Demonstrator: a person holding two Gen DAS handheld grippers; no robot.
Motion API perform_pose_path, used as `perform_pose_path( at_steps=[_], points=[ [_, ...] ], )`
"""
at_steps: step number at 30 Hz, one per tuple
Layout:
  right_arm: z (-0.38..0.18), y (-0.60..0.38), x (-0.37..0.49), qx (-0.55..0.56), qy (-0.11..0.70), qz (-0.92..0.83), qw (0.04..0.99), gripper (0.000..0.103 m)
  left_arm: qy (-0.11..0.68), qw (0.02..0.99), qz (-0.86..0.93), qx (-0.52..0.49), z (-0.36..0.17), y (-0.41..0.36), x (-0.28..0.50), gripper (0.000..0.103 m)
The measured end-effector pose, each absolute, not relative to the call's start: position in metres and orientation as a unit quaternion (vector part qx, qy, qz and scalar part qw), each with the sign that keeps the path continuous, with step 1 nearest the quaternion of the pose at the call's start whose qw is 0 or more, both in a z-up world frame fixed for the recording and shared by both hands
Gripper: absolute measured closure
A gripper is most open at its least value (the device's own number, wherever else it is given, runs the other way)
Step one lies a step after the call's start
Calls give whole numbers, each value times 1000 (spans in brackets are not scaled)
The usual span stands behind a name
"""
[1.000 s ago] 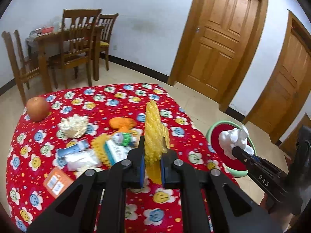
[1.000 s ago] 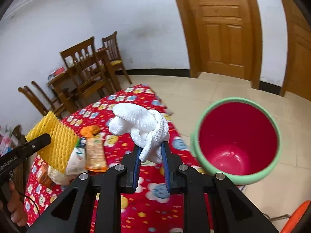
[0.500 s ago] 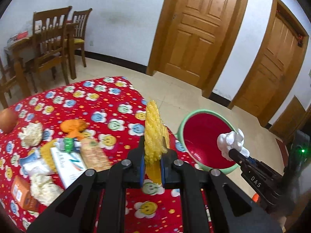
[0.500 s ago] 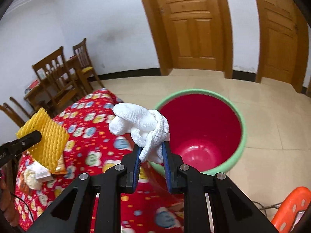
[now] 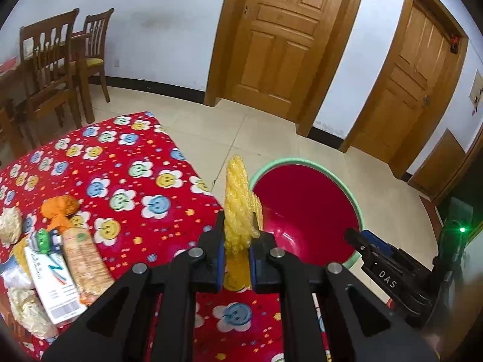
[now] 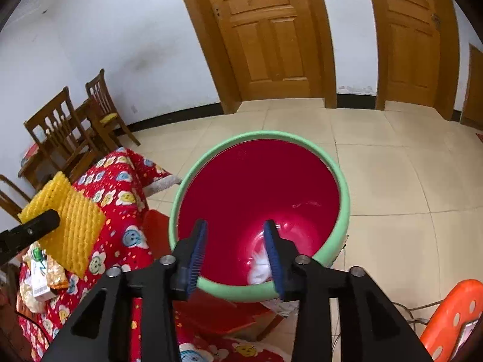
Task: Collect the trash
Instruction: 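Move the yellow foam net with the left tool over the bucket and release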
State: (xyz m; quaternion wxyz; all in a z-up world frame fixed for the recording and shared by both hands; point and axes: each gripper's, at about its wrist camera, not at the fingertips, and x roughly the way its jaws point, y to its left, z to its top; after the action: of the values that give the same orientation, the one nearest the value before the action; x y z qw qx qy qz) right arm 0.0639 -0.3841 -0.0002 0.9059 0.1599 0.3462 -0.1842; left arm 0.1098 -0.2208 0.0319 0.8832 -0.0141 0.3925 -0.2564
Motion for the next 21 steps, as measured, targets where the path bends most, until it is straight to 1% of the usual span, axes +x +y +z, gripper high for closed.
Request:
perform_pose_path(
  at_steps=[14, 16, 17, 18, 19, 20, 21],
  points=[
    [4, -401, 38, 183, 331, -205, 903, 60, 388, 868, -310, 15, 28, -283, 113, 92],
    [5, -403, 34, 185, 329, -208, 902, 60, 389, 865, -317, 17, 27, -289, 115, 91],
    [5, -403, 34, 186, 329, -208, 902, 60, 391, 863, -319, 18, 27, -293, 116, 83],
    [5, -404, 33, 187, 329, -210, 902, 60, 393, 862, -319, 18, 27, -294, 116, 69],
    [5, -405, 32, 187, 328, -210, 902, 60, 393, 862, -318, 18, 27, -295, 117, 63],
    [6, -405, 32, 189, 328, -211, 901, 60, 392, 864, -316, 17, 28, -296, 116, 54],
    [6, -406, 31, 190, 328, -212, 901, 60, 390, 865, -314, 18, 28, -296, 116, 49]
  ],
)
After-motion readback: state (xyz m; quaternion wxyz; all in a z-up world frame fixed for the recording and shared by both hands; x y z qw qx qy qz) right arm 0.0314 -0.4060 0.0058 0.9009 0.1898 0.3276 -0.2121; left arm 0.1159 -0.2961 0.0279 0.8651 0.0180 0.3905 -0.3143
